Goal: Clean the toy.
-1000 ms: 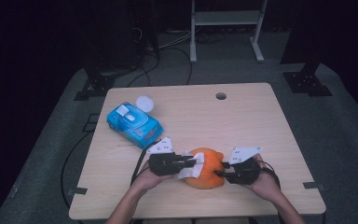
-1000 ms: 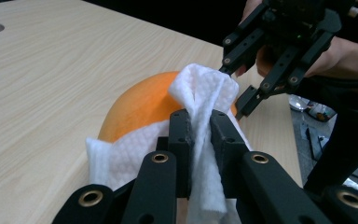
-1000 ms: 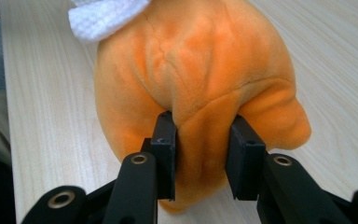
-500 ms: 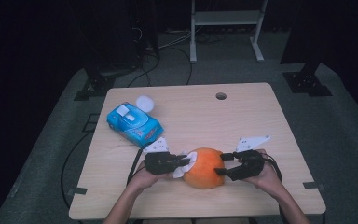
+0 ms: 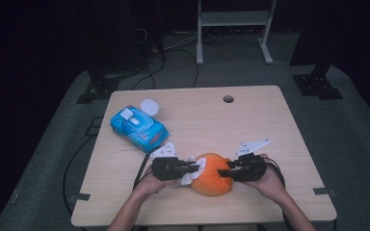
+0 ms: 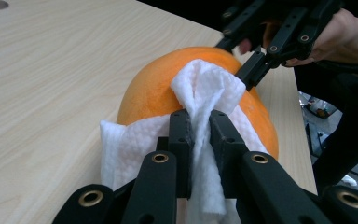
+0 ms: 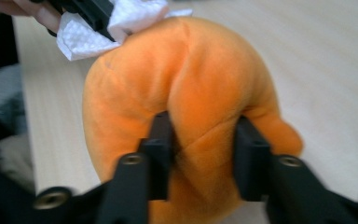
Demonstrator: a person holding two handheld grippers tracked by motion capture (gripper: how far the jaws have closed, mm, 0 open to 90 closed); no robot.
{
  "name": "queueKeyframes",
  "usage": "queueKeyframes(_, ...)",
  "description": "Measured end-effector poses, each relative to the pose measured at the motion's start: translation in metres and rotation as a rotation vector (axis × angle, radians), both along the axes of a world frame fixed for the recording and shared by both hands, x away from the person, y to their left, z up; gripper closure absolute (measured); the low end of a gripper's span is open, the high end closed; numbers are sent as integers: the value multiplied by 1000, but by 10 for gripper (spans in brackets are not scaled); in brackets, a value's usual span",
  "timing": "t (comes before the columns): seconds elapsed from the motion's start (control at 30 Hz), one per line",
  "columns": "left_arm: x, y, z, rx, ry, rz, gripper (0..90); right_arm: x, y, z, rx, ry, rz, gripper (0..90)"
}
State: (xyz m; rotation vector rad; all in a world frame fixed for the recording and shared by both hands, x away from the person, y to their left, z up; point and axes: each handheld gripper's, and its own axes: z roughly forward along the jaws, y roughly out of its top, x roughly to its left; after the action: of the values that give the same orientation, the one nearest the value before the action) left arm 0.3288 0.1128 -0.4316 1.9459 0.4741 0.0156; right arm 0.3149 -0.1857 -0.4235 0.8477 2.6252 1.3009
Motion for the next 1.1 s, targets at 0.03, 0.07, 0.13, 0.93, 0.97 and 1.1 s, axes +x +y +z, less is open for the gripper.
queueKeyframes(0.03,0,1,3,-5,-7,5,804,-4,2,3,-4,-34,-9,703)
queueKeyframes(0.07,0,3,6,-17,-14,9,804,-8,3,5,-6,-72,-20,718)
queueKeyframes(0.13,0,5,14,-58,-33,20,804,-15,7,12,1,-153,-40,741)
queueKeyframes(0.93,1,1,8,-63,-10,18,801,-27,6,3,-37,-181,55,633)
queueKeyframes(0.97,-1,-2,9,-54,-23,3,800,-27,7,3,-33,-172,64,612)
queueKeyframes(1.1,-2,-3,4,-17,-19,-4,801,-27,3,5,-14,-140,73,481)
